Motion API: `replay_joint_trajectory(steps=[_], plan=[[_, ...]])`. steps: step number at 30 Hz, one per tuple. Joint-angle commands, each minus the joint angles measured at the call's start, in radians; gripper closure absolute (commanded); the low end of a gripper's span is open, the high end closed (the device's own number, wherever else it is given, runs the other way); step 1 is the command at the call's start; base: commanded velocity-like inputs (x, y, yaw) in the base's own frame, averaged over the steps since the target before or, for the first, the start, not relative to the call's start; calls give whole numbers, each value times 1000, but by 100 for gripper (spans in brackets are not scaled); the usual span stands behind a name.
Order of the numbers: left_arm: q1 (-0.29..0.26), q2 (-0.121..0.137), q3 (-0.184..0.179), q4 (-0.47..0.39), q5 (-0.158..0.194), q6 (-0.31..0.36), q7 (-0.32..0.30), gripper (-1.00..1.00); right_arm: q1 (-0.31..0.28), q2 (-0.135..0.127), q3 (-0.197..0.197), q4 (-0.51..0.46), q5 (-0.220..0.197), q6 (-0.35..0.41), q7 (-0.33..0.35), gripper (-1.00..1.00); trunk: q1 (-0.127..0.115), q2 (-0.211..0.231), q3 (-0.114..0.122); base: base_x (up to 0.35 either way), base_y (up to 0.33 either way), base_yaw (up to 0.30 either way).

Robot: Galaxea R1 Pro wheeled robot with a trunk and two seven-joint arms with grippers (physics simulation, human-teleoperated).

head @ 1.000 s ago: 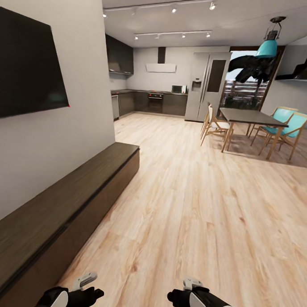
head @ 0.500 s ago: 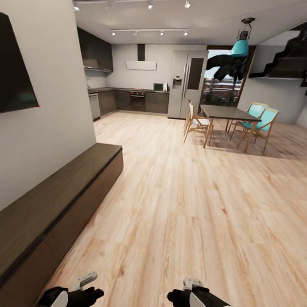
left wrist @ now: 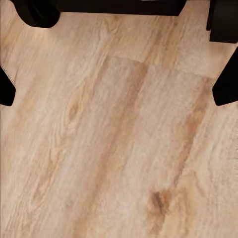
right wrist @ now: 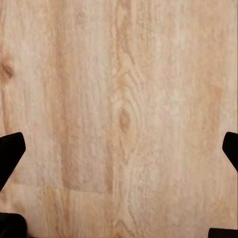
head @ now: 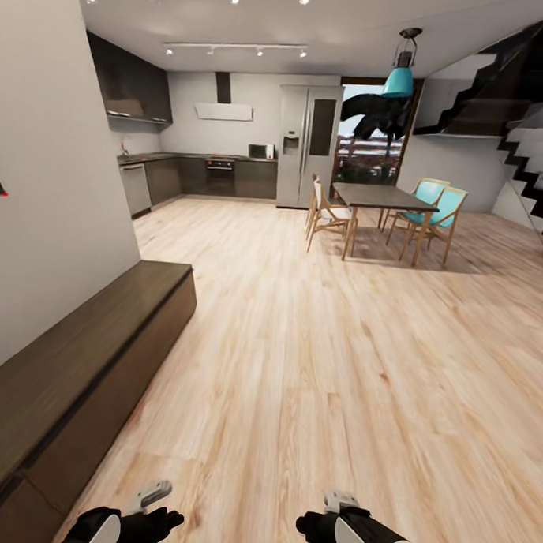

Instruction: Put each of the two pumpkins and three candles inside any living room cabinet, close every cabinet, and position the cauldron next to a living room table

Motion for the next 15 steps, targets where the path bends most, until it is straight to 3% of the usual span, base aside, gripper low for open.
replay_joint_trajectory(steps=[1, 15], plan=[[0, 1, -4, -1, 9, 2, 6, -100, -1, 0, 5, 0, -3, 3, 1, -100, 0, 0, -1, 321, 164, -6], [0, 0, -5, -1, 8, 0, 6, -100, -1, 0, 5, 0, -3, 1, 1, -100, 0, 0, -1, 315, 152, 0]])
